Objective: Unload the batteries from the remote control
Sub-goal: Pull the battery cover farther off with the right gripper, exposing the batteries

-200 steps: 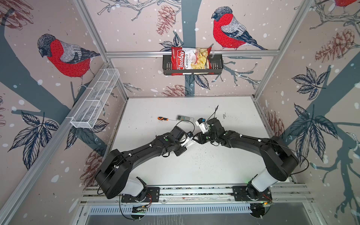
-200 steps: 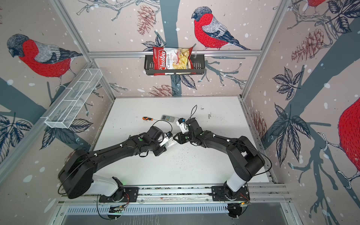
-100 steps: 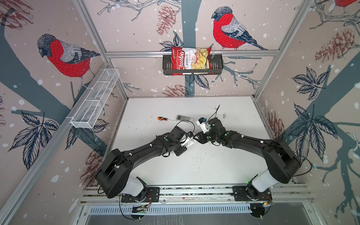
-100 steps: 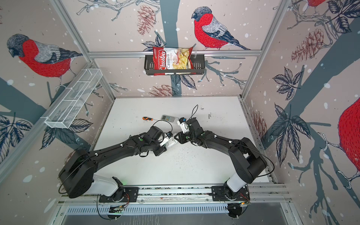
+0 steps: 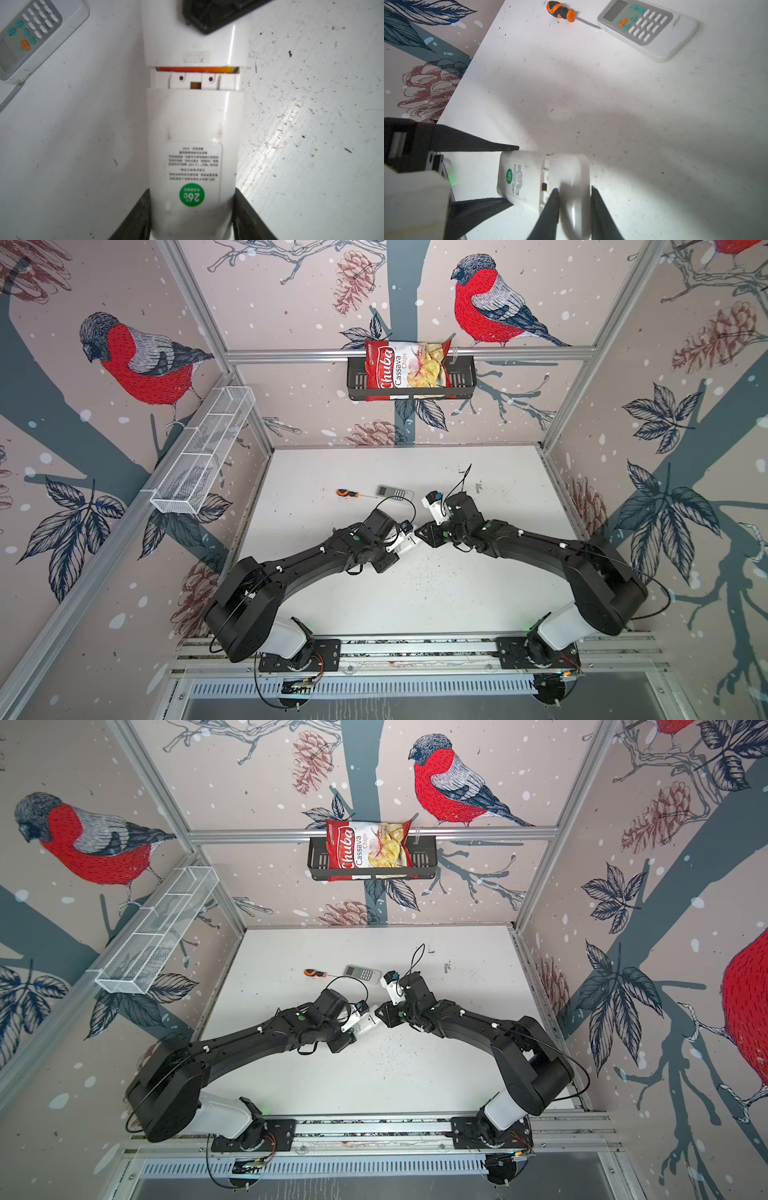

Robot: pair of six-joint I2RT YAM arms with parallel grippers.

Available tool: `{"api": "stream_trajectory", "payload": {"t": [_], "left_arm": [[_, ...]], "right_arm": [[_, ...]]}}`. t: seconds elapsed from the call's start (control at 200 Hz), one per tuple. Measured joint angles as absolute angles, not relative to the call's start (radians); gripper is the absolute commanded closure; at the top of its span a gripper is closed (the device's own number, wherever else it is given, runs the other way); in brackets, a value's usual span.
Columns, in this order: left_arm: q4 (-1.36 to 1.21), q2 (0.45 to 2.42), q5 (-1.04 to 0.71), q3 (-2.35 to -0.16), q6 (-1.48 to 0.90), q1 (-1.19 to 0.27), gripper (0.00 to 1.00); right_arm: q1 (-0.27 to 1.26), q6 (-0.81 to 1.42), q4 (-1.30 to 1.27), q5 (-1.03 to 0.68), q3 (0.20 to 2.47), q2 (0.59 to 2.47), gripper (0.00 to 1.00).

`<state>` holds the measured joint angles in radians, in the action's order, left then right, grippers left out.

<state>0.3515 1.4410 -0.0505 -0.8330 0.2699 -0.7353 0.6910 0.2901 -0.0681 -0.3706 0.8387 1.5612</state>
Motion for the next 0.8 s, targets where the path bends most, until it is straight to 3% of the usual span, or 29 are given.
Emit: {"api": "stream_trajectory", "payload": {"t": [0.425,0.59,0.8], "left_arm": [[0.348,1.473,-0.051,-0.841,0.27,-0.735,0.64],[0.348,1.504,-0.049,-0.855,0.271,-0.735,0.64],[0.348,1.56,-0.047,-0.87,0.288,-0.717,0.65]], "right_arm": [[0.67,0.291,-0.07,-0.352,0.818,1.536,0.85],[0.654,0.291,-0.072,-0.348,0.802,1.514,0.73],[0.641,0.294,-0.073,-0.32,0.789,1.509,0.4]]}}
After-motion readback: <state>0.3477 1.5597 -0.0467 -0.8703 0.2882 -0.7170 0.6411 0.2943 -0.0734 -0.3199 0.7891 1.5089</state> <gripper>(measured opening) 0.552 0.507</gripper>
